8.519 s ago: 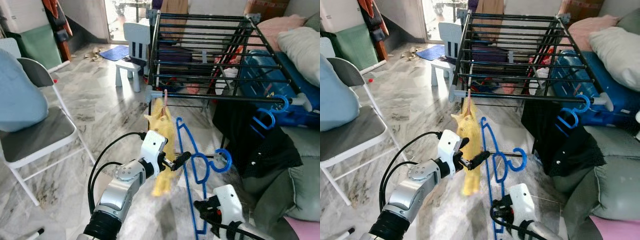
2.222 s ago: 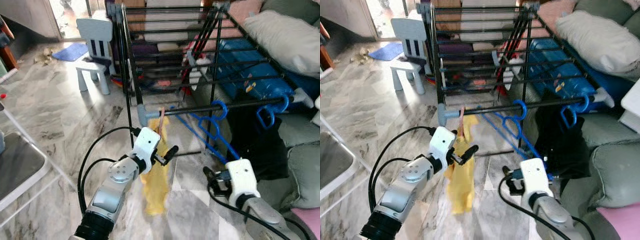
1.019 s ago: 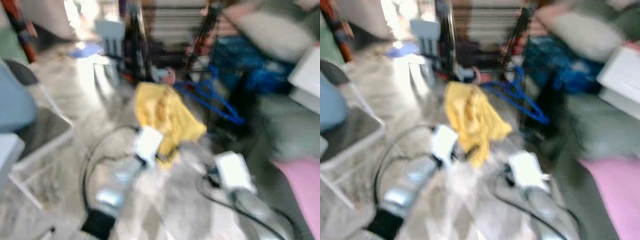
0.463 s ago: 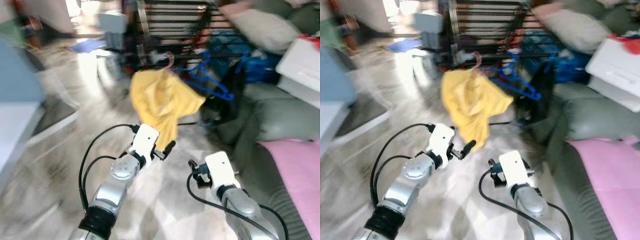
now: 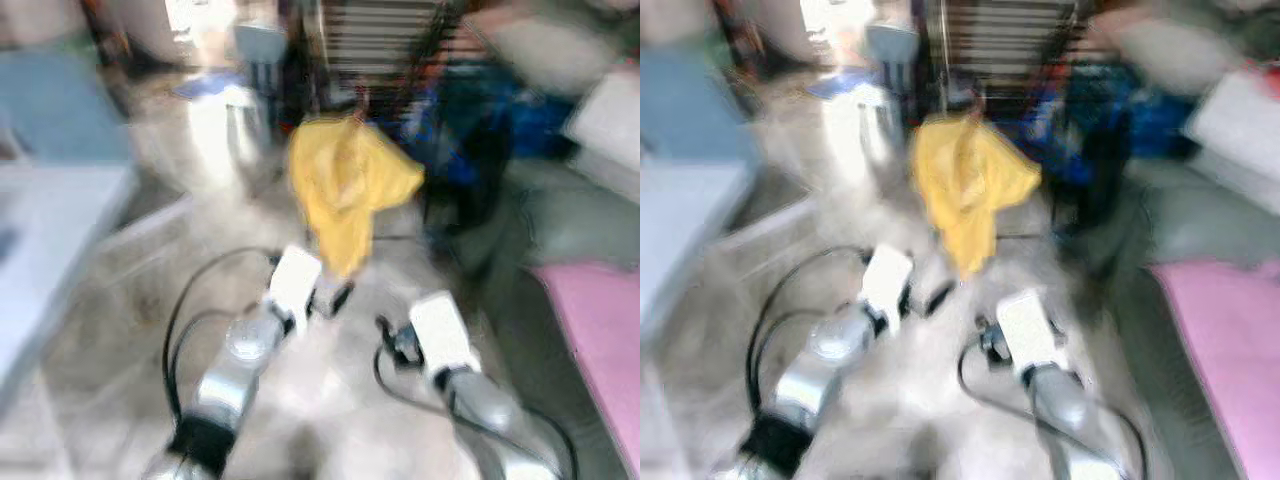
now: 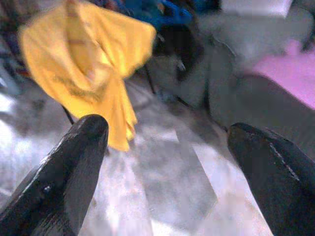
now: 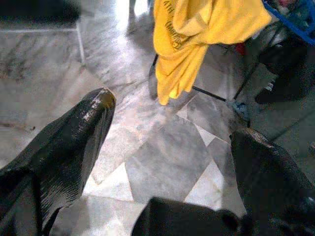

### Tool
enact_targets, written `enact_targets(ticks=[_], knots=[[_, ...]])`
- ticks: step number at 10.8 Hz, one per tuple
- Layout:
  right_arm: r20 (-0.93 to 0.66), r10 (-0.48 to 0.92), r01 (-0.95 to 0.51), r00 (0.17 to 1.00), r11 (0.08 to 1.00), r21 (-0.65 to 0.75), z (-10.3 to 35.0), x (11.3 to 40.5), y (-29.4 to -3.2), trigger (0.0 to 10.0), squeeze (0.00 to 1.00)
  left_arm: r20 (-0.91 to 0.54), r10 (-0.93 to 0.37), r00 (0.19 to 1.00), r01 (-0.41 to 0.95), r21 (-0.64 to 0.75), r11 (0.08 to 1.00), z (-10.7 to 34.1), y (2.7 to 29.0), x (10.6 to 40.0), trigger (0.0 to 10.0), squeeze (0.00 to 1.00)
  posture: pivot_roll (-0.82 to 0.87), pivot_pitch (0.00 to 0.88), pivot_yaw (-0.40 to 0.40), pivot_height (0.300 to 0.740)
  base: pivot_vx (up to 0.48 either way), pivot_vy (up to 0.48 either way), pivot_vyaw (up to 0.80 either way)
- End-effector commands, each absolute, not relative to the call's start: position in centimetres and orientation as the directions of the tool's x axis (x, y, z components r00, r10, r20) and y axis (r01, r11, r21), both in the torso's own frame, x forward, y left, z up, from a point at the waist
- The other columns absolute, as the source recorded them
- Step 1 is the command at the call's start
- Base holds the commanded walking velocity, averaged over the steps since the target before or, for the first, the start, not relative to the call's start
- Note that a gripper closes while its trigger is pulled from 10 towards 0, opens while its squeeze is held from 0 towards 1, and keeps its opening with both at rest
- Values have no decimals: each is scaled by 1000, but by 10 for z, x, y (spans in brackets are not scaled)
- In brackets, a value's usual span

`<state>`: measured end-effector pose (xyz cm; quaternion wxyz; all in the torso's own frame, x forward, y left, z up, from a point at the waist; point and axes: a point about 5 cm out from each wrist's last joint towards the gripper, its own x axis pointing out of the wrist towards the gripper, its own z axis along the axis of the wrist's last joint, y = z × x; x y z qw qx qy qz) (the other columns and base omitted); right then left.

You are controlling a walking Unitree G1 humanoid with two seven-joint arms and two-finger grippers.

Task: Hang hanger

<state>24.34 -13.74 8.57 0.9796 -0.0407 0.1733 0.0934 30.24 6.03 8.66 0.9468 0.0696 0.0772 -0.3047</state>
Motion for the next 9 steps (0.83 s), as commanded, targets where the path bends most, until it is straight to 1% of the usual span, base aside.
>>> enact_targets(ticks=[1,8,9], knots=[[-349,171,-205,921,977,-63,85,244,-137,10000,0,-145,-584,799,600,114,792,99,54,307,10000,0,20,0,-48,740,0,0,800],[-363,204,-251,909,964,-89,82,245,-132,10000,0,-143,-633,761,647,94,756,99,46,305,10000,0,20,0,-51,740,0,0,800],[-366,205,-251,908,965,-82,81,245,-132,10000,0,-144,-643,752,656,74,751,99,45,304,10000,0,20,0,-51,740,0,0,481]])
